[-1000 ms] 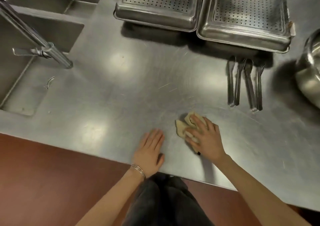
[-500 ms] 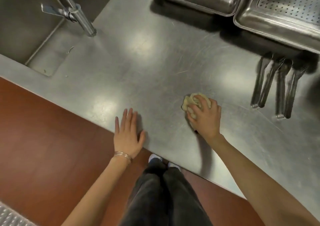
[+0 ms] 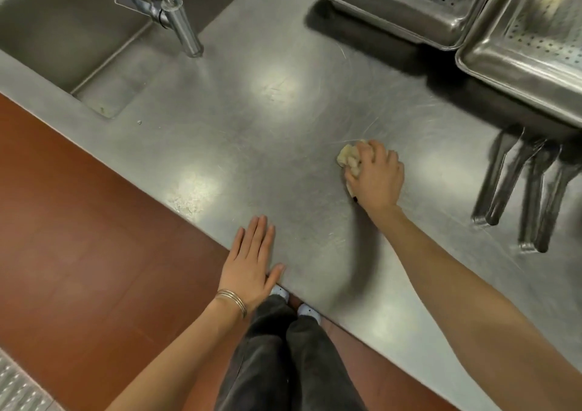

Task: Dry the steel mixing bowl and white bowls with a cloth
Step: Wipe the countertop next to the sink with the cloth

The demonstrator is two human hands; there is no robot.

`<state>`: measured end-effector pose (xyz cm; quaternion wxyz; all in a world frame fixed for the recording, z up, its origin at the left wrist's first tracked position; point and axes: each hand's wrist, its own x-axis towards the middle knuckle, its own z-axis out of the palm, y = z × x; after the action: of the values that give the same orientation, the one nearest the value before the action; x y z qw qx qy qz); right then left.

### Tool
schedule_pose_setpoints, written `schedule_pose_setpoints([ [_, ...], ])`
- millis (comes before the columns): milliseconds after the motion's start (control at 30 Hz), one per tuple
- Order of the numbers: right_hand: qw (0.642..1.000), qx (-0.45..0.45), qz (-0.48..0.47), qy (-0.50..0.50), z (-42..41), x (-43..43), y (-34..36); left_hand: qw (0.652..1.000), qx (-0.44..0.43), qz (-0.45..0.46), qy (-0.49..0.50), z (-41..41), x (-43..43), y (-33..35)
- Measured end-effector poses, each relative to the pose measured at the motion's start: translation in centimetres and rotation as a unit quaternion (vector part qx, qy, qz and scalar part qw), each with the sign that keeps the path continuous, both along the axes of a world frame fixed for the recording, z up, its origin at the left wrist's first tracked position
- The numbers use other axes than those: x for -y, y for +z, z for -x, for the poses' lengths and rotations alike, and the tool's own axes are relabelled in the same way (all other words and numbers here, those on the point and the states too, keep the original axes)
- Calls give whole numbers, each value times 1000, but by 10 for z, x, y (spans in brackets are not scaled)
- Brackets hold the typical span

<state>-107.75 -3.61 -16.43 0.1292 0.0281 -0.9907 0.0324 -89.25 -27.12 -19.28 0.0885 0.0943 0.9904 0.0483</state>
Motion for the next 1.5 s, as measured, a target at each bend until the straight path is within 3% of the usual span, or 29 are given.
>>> schedule_pose_setpoints([
  [67,999,-29,13,43,-31,8,1,1000,0,1,1,0,-2,2],
  [200,968,1,59,242,-152,14,-16,1000,6,1,-3,2,0,5],
  [367,925,-50,45,375,-100,-4,-20,1000,19,-1,0,3,1,5],
  [433,935,-65,54,345,-65,-2,-21,1000,22,1,0,2,0,6],
  [500,965,-73,35,249,-9,5,-21,1000,21,2,2,2,1,6],
  [600,996,-23,61,68,84,31,5,1000,11,-3,2,3,2,6],
  [667,997,14,74,22,94,55,9,1000,11,-9,5,2,1,6],
  [733,994,3,76,82,61,79,-1,1000,12,-17,12,2,0,9],
  [833,967,2,54,249,-8,90,-16,999,5,-33,10,-2,13,18],
  [967,916,-26,-1,399,-2,57,-11,989,-28,-15,143,16,65,26],
  [1033,938,-18,-3,347,35,57,-10,980,-25,6,199,39,91,22],
  [1100,984,11,29,177,70,83,-8,983,-2,19,184,55,107,16],
  [1167,998,17,49,43,81,122,-4,987,2,14,161,57,112,9],
  [1200,998,12,59,27,76,138,-3,987,-1,13,159,56,112,8],
  [1367,977,-4,40,209,-15,168,-11,991,8,-6,136,57,117,11],
  [1500,920,-5,24,391,-49,124,-14,995,1,-37,88,62,138,18],
])
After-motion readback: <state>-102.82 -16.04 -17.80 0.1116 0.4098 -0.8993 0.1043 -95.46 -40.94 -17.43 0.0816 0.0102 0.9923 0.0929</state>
